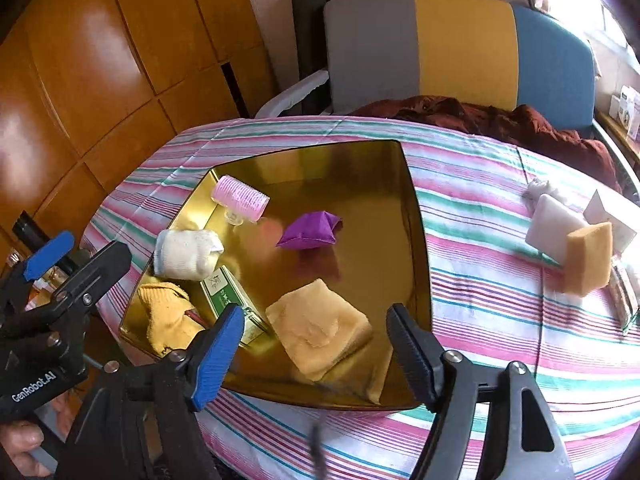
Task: Organize objects
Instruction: 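Withdraw both open grippers from the gold tray, then move both open grippers from the tray toward the remaining items on the bed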
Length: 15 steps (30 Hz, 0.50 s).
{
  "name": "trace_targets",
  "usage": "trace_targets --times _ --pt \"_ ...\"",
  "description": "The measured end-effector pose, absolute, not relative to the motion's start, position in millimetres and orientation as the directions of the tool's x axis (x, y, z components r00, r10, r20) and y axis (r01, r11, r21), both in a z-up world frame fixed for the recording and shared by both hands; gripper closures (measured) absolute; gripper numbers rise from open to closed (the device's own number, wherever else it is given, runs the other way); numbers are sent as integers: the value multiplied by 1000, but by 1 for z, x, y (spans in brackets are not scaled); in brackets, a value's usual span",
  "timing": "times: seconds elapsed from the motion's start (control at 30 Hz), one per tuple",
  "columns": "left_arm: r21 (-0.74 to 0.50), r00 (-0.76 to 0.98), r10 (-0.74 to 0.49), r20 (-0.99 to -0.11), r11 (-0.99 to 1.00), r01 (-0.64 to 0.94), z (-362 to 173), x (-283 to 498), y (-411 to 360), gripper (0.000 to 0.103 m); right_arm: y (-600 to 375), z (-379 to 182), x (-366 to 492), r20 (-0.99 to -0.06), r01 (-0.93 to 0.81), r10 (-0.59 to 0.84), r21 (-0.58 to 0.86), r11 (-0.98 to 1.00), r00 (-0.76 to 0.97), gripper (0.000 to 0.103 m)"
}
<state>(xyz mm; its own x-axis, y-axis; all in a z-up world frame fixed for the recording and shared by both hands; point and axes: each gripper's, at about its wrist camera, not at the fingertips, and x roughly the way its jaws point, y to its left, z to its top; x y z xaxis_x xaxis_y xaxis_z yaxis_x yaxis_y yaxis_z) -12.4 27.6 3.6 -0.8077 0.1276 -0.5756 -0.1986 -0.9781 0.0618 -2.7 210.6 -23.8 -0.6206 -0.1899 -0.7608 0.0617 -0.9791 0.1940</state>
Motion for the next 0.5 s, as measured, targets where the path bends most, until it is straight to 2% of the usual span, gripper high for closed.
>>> trace_targets --times 0.5 --pt "137 -815 129 -564 -959 -247 8 -3 54 3 239 -16 4 -735 -15 -98 145 -989 -671 23"
